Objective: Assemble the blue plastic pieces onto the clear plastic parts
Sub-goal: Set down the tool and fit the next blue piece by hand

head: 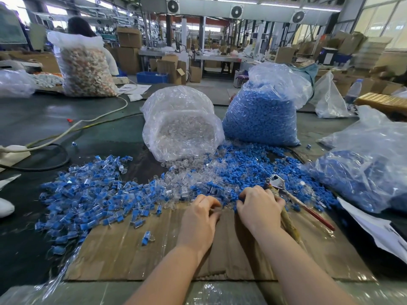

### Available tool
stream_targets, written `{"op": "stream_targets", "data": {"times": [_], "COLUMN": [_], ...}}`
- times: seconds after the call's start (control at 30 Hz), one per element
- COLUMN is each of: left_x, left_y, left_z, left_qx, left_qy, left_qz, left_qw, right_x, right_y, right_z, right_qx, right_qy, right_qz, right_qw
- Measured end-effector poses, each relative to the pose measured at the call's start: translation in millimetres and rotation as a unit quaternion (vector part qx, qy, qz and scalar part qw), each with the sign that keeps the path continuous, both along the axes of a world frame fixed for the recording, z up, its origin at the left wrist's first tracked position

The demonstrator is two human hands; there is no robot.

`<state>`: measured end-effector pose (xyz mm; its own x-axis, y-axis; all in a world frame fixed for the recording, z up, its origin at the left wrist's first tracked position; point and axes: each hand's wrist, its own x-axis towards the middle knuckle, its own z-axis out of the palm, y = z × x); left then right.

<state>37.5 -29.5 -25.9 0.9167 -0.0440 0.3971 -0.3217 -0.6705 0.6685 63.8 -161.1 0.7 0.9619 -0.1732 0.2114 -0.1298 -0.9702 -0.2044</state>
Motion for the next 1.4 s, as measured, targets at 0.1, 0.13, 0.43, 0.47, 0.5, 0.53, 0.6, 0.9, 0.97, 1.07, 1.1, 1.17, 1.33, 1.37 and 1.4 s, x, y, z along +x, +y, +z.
{"op": "stream_targets", "data": {"times": [0.1,0.13,0.43,0.47,0.5,0.53,0.6,0.9,0.97,1.07,1.1,1.17,1.33,1.37,1.4], "left_x": [-0.9,-0.8,0.0,0.0,0.0,0.3,0.3,-1.1,-1.5,-1.9,-1.8,-1.6,-1.3,-0.9,-0.6], "left_y": [0.6,0.3,1.4,1.2,1.2,0.9,0.2,1.1,0.7,1.1,1.6,2.4,4.7,4.9,5.1], "left_z": [0.8,0.8,0.2,0.1,-0.3,-0.6,-0.6,0.1,1.3,2.9,2.8,3.0,3.6,3.7,4.1], "left_qx": [0.001,0.000,-0.025,-0.017,-0.004,0.011,0.031,-0.031,-0.048,-0.064,-0.065,-0.079,-0.077,-0.081,-0.093], "left_qy": [-0.006,-0.006,-0.009,-0.007,-0.003,0.003,0.015,0.033,0.033,0.031,0.031,0.030,0.021,0.020,0.020], "left_qz": [-0.003,-0.006,0.009,0.005,0.000,-0.007,-0.015,0.017,0.015,0.018,0.021,0.023,0.033,0.037,0.043], "left_qw": [1.000,1.000,1.000,1.000,1.000,1.000,0.999,0.999,0.998,0.997,0.997,0.996,0.996,0.996,0.995], "right_x": [0.8,0.5,-0.4,0.2,0.8,1.4,2.1,4.1,3.6,-1.5,-4.8,-11.9,-24.6,-26.9,-29.3], "right_y": [0.5,0.3,2.9,2.4,2.3,2.5,3.0,2.4,2.8,3.9,4.8,7.8,14.8,15.0,15.1], "right_z": [1.2,0.9,0.1,0.6,1.1,1.5,1.7,3.6,4.7,1.9,0.1,-3.9,-13.4,-15.0,-16.7], "right_qx": [0.002,0.003,0.008,0.011,0.012,0.012,0.013,0.031,0.039,0.031,0.030,0.039,0.134,0.154,0.169], "right_qy": [0.002,0.001,0.010,0.010,0.009,0.009,0.011,0.021,0.011,-0.044,-0.071,-0.124,-0.183,-0.187,-0.191], "right_qz": [-0.001,-0.002,-0.011,-0.011,-0.010,-0.009,-0.010,0.004,0.008,0.017,0.025,0.048,0.117,0.131,0.139], "right_qw": [1.000,1.000,1.000,1.000,1.000,1.000,1.000,0.999,0.999,0.998,0.997,0.990,0.967,0.961,0.957]}}
